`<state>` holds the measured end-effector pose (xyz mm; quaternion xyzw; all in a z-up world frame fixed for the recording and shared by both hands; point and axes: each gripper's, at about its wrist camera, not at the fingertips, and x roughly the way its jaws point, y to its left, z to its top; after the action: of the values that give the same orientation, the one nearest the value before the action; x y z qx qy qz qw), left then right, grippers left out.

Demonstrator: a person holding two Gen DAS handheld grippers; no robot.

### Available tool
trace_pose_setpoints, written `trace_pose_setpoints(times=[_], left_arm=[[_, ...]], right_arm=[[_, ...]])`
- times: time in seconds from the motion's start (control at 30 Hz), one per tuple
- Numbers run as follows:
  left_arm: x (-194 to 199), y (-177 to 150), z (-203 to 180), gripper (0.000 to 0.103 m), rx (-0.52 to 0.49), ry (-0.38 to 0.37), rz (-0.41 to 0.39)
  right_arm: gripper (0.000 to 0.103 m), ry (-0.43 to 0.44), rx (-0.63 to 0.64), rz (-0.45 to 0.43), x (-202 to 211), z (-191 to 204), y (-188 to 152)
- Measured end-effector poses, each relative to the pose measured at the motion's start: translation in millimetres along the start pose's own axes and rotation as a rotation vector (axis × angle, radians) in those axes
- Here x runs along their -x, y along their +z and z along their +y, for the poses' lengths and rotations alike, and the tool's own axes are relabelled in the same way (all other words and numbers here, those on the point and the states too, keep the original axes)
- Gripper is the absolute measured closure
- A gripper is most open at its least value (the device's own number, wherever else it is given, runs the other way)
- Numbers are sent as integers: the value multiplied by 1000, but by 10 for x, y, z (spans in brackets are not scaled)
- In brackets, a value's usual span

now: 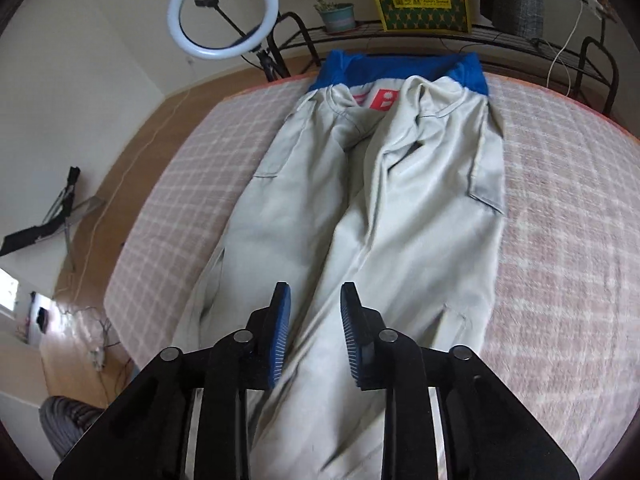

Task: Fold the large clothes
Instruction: 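Open both grippers and release the lengthwise-folded jacket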

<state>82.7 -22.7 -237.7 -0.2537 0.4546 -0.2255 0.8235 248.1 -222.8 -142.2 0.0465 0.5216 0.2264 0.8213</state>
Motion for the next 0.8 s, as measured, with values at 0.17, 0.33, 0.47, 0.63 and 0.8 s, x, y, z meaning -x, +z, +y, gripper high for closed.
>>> trace_pose_setpoints(times=[0.17, 0.33, 0.47, 0.63, 0.8], left_arm=[[255, -73, -11, 93, -82, 25, 21], [461, 12, -60, 93, -154, 56, 8], [551, 155, -122, 93, -215, 81, -22], [555, 374, -156, 93, -250, 101, -36], [590, 660, -181, 93, -273, 123, -53]], right_arm=[[73, -57, 20, -20, 524, -89, -845], [63, -119, -21, 47, 444, -150, -1484], [55, -125, -62, 70, 312, -236, -1647], [58, -234, 131, 117, 149, -8, -1755], [58, -261, 207, 136, 144, 99, -1758]])
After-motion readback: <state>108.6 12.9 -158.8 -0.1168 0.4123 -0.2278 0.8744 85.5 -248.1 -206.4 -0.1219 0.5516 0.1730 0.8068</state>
